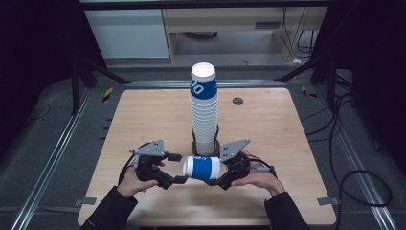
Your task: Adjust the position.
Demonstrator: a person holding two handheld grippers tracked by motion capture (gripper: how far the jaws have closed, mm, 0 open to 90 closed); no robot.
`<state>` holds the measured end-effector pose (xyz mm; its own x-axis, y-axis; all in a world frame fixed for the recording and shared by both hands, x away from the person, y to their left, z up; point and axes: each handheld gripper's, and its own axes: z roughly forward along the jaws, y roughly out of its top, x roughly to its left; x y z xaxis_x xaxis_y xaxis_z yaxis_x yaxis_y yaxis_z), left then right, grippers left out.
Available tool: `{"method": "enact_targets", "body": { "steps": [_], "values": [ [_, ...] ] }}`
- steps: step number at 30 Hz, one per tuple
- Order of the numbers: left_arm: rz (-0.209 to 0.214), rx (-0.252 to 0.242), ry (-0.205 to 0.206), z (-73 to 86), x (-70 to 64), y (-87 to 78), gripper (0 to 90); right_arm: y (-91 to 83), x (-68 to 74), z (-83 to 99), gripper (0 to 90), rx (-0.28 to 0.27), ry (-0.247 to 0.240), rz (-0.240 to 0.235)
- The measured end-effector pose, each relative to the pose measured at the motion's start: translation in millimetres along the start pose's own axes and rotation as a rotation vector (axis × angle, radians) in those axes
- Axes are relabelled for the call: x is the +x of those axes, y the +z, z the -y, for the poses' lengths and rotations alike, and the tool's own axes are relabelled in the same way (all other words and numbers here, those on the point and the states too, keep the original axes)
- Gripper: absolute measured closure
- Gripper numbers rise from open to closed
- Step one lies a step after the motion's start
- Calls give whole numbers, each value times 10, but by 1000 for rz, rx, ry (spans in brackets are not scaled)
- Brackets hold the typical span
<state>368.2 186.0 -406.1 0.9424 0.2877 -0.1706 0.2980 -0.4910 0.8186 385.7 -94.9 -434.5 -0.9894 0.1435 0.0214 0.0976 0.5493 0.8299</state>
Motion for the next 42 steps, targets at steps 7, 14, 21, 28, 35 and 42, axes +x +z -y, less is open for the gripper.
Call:
{"method": "enact_targets", "body": {
  "steps": [7,14,21,28,35,42],
  "values": [
    [9,148,25,46,-23,221,144,160,81,-8,158,103,-58,-4],
    [14,228,50,77,-62,360,163,288,143,-17,157,167,-84,-11],
    [26,279,70,95,-86,439,202,355,176,-25,157,185,-102,-30],
    [39,289,78,102,-80,435,248,372,191,-27,154,190,-112,-35],
    [44,258,70,98,-60,381,252,336,181,-35,109,162,-95,-34],
    [5,173,46,91,29,206,251,130,87,-66,82,60,-50,17]
  ]
}}
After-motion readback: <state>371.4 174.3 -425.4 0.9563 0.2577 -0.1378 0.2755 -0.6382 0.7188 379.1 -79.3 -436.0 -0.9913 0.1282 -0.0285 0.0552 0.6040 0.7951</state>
